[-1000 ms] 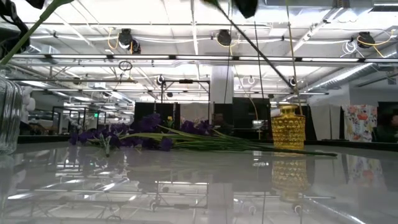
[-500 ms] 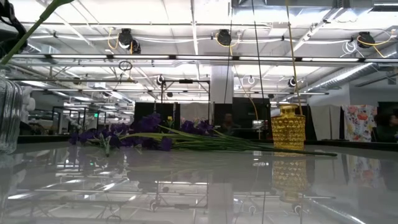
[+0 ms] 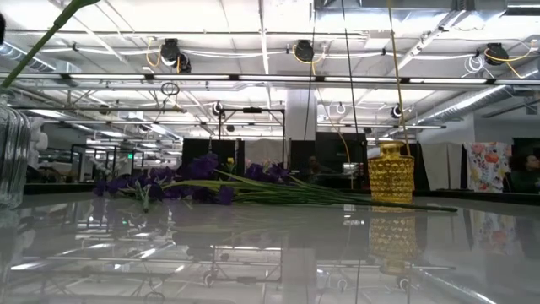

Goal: Sort flowers into vase by color
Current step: Put the yellow flower into the transparent vase

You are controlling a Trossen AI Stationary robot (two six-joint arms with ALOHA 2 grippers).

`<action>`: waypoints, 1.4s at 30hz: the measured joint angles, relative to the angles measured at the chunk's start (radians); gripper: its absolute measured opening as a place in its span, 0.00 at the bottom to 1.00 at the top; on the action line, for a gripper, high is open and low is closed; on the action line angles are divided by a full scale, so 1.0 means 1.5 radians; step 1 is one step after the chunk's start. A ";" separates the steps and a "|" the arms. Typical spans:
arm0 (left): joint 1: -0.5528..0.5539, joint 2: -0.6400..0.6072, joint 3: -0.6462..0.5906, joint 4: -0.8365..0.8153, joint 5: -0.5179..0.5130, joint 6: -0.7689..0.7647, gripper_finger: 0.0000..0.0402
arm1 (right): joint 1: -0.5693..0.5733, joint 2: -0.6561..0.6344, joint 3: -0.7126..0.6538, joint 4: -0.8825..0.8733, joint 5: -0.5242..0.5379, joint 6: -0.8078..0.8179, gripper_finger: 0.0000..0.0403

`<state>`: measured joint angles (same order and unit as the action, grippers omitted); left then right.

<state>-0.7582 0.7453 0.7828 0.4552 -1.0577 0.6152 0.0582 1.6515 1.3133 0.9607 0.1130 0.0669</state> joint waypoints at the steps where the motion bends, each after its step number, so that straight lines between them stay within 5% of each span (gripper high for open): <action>1: 0.011 0.016 0.012 -0.001 0.010 -0.001 0.45 | 0.000 0.004 0.022 -0.038 -0.008 0.000 0.02; 7: 0.046 0.100 0.104 -0.091 0.016 -0.037 0.45 | 0.000 0.042 0.181 -0.331 -0.011 -0.003 0.02; 13: 0.072 0.139 0.204 -0.306 0.080 -0.223 0.45 | 0.008 0.101 0.304 -0.503 -0.010 -0.027 0.02; 22: 0.133 0.150 0.234 -0.475 0.129 -0.400 0.51 | 0.036 0.130 0.354 -0.518 -0.010 -0.076 0.02; 31: 0.187 0.178 0.235 -0.472 0.195 -0.418 0.67 | 0.040 0.129 0.354 -0.525 -0.009 -0.093 0.02; 35: 0.205 0.191 0.235 -0.468 0.252 -0.419 0.67 | 0.040 0.129 0.354 -0.536 -0.009 -0.093 0.02; 42: 0.213 0.192 0.235 -0.468 0.251 -0.420 0.59 | 0.040 0.129 0.354 -0.558 -0.006 -0.096 0.02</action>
<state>-0.4383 1.0336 1.1351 -0.2460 -0.6809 -0.0141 0.1181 1.8454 1.8446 0.1232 0.1040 -0.0771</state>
